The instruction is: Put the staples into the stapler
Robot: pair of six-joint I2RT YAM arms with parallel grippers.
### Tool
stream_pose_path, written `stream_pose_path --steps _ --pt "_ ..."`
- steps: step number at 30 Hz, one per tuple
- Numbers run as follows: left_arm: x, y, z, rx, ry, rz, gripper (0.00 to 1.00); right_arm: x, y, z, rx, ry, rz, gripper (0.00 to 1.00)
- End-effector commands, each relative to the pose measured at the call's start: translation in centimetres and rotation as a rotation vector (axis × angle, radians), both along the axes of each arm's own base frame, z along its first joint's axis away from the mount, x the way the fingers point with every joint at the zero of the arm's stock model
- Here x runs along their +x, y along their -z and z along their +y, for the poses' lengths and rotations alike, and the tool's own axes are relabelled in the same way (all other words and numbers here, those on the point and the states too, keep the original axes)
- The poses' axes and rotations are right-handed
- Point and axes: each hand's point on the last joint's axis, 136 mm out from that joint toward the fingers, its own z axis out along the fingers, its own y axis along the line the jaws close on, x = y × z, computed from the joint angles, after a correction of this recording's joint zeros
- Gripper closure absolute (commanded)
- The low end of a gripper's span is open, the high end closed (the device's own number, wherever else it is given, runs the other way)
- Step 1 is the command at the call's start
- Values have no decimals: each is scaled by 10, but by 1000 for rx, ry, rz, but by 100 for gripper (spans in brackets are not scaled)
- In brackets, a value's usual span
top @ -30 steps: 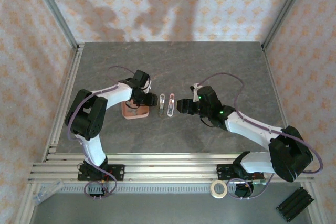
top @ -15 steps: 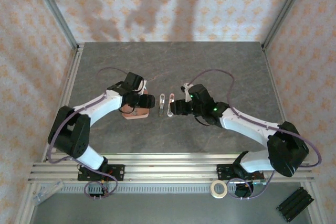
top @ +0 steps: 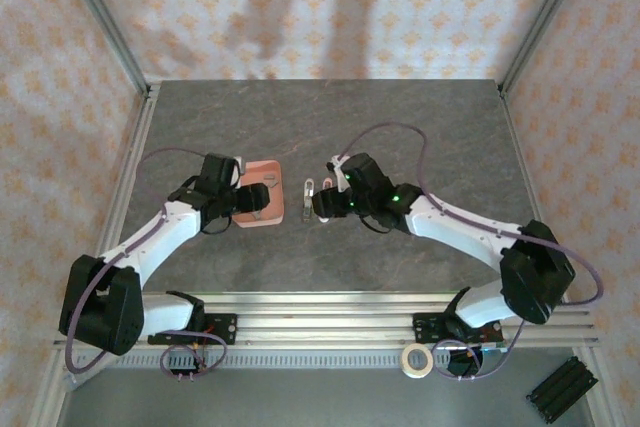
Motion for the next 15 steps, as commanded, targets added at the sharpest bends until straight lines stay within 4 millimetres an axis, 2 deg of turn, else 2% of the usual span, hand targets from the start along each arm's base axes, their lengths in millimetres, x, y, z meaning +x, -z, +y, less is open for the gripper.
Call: stream_pose_path --steps 1,5,11,15 --pt "4 -1 7 -17 -43 -31 24 1 -5 12 -29 -41 1 47" --pt "0 -3 14 -6 -63 -32 20 -1 -2 24 -74 -70 15 49" --pt "-1 0 37 -10 -157 -69 14 -4 6 42 -206 -118 -1 52" --pt "3 -3 51 -31 -209 -93 13 1 14 57 -263 -142 42 64"
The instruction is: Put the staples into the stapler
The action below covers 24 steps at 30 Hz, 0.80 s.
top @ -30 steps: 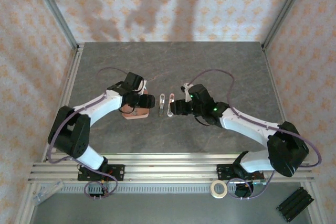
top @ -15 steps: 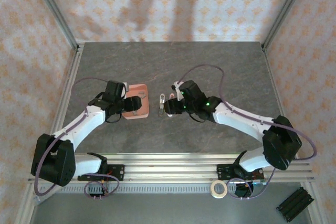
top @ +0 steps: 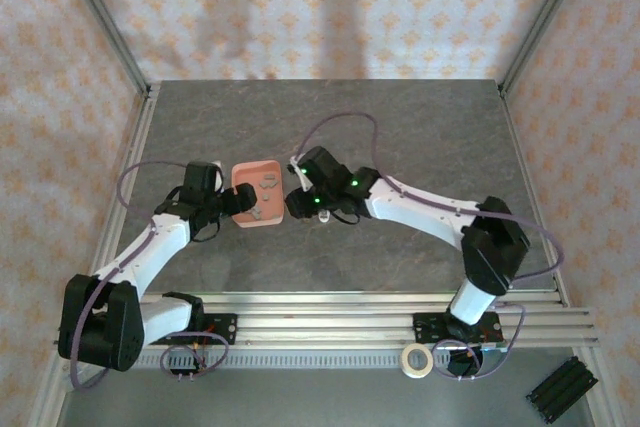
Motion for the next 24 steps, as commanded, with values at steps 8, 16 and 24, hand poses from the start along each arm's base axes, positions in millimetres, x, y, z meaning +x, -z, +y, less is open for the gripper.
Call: stream_pose_path --steps 8,16,24 --pt "20 -2 38 -110 -213 -123 12 24 29 33 -164 5 51 67" --pt "24 6 57 -99 -273 -97 13 52 48 74 -181 158 97 66" --pt "25 14 75 -92 -338 -95 14 82 62 75 -306 318 6 64"
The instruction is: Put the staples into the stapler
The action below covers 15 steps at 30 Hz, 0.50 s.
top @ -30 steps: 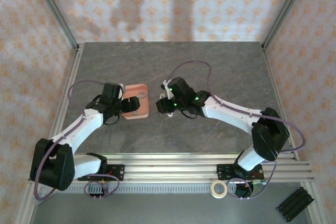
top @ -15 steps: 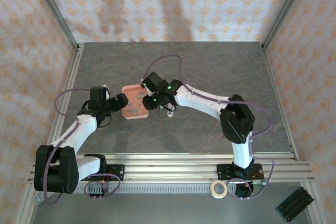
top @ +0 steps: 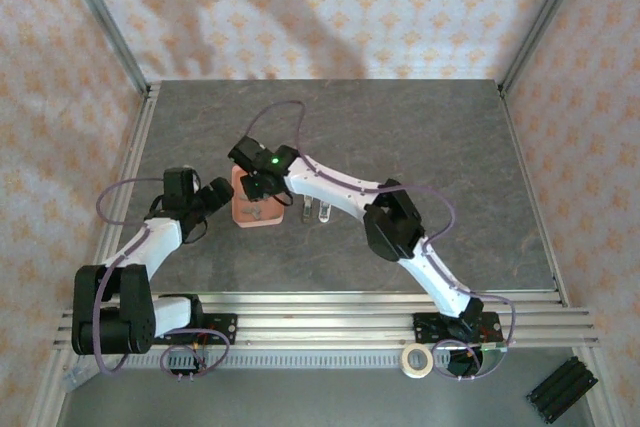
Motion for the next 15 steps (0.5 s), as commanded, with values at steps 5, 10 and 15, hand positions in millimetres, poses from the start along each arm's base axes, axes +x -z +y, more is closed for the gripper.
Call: stream_pose_path --steps 5,10,15 --pt "9 -10 21 23 -65 -48 15 19 21 -24 -115 206 -9 63" --pt "10 -9 22 29 -57 -44 14 27 33 -23 -103 247 -13 62" --pt "10 -8 22 30 -56 -41 15 28 46 -16 -91 248 4 62"
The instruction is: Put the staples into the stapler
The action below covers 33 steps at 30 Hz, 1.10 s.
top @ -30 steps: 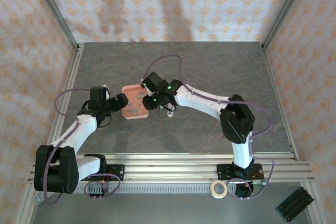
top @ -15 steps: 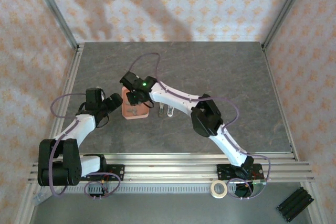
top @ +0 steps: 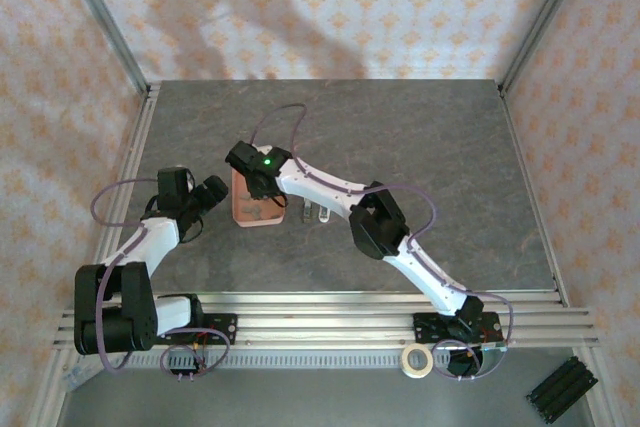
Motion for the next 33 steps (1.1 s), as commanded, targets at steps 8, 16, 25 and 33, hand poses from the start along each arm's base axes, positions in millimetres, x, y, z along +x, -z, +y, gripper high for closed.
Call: stream_pose_path --steps 8,16,25,33 --pt "8 -8 9 26 -18 -38 15 3 22 10 32 25 32 64" --pt "8 -9 9 37 -9 -46 15 2 35 10 10 22 48 68" --pt "8 -9 9 53 3 -50 15 -1 48 6 -30 15 74 72" --pt "7 -8 9 57 7 -46 15 -10 59 -5 -90 -1 116 72"
